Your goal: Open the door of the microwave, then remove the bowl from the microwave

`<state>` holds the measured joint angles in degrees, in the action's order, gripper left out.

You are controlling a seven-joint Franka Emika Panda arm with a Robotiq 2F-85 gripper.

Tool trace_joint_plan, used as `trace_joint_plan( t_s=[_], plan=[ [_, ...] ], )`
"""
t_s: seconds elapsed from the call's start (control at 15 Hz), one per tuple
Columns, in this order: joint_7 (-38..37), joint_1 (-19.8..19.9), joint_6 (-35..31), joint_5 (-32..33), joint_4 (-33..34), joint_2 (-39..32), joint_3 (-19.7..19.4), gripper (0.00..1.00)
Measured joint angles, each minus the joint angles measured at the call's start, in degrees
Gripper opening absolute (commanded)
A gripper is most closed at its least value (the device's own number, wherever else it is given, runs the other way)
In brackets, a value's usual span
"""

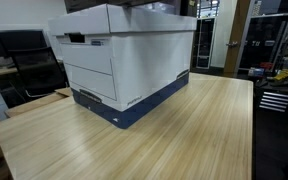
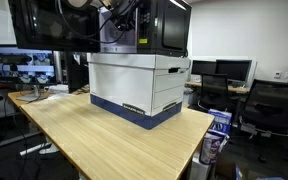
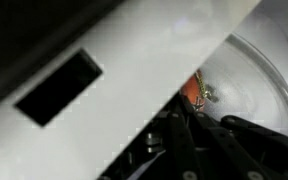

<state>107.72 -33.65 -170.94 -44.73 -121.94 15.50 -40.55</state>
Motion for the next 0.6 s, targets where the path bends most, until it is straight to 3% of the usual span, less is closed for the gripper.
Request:
trace_joint_plan(
  t_s=[0.33, 0.6],
  plan=[
    [-3.6, 2.8, 0.0, 3.7, -0.8, 0.2, 2.3, 0.05],
    [-10.3, 8.6, 0.1, 10.0, -3.4, 1.6, 7.4, 0.04]
  ],
)
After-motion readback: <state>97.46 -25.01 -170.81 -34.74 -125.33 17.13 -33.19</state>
